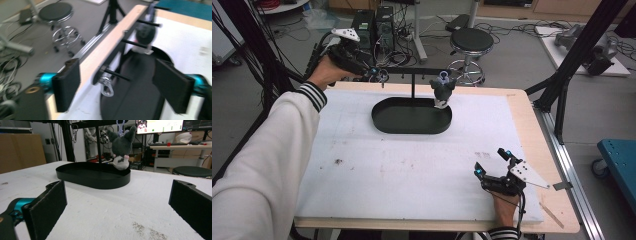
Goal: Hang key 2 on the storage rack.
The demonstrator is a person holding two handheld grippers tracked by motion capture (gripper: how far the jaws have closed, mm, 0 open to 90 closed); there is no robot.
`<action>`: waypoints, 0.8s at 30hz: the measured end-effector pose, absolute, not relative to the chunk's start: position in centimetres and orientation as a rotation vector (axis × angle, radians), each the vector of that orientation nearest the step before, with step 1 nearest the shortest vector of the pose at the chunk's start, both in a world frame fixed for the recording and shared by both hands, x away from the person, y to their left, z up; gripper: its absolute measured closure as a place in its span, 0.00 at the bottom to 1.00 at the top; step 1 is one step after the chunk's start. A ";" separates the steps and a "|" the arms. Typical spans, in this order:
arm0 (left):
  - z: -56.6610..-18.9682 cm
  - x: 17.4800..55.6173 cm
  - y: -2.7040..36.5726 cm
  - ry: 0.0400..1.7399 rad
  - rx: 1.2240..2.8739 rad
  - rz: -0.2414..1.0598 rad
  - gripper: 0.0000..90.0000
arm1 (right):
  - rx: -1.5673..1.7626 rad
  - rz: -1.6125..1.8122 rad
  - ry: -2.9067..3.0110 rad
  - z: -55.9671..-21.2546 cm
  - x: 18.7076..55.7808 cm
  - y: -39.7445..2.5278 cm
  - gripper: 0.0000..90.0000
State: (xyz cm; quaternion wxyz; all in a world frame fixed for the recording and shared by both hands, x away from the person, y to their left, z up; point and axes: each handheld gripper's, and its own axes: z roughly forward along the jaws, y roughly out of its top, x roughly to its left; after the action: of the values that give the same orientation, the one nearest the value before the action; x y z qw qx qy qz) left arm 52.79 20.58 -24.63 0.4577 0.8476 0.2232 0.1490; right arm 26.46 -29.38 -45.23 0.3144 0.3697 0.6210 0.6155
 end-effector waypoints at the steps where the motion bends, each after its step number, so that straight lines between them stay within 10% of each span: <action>1: -24.6 52.2 20.7 0.547 2.085 0.369 0.11 | 0.977 1.622 1.636 -45.2 26.4 -29.4 0.01; 24: -26.7 39.1 27.1 0.555 1.818 0.500 0.02 | 0.982 1.624 1.640 -45.2 26.4 -29.4 0.01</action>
State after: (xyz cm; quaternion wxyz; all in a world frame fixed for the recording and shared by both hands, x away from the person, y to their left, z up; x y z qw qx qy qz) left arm 39.15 27.07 -26.74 0.5548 0.7695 0.2350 0.2118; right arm 26.44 -29.40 -45.21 0.3112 0.3720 0.6214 0.6153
